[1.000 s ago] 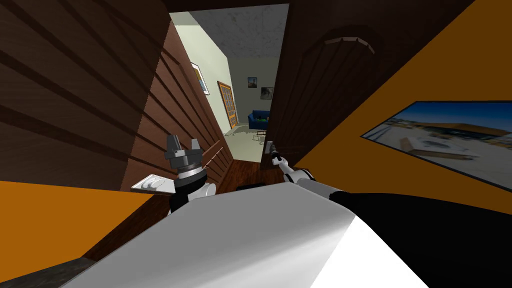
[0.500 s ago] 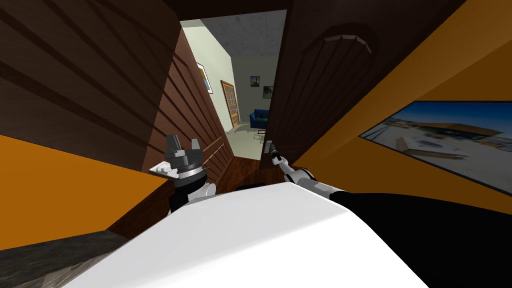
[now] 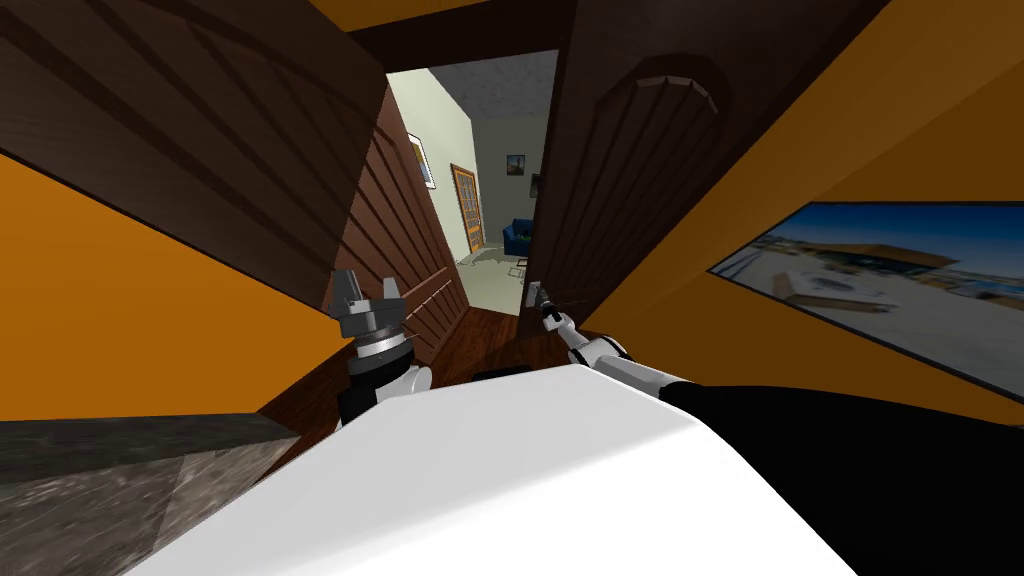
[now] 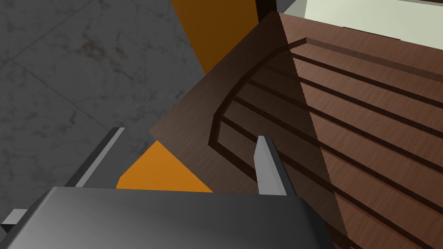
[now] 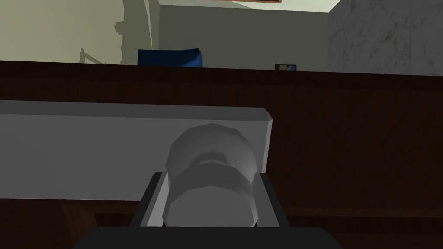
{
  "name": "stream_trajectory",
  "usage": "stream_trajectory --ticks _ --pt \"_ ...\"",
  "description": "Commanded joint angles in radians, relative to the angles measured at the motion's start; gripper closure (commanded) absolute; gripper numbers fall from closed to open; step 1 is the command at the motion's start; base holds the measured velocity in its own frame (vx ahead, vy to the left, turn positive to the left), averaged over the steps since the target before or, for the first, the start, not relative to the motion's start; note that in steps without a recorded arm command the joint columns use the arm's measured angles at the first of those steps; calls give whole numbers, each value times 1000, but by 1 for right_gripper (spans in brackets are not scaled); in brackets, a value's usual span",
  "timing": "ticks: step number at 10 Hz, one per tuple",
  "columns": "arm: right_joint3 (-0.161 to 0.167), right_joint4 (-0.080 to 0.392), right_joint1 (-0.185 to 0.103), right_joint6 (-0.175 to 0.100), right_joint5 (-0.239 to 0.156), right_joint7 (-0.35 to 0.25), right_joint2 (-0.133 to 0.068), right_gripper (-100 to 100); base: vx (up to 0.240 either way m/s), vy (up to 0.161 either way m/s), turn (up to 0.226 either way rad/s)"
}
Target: Pull the door open
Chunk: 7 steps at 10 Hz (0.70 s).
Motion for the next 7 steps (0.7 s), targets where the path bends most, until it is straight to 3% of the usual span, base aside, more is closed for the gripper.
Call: stream_trajectory --ticks 1,7 --pt "0 0 0 0 0 0 0 100 -104 -54 35" --pt "87 -19 4 -21 25 -72 -19 100 -185 -116 77"
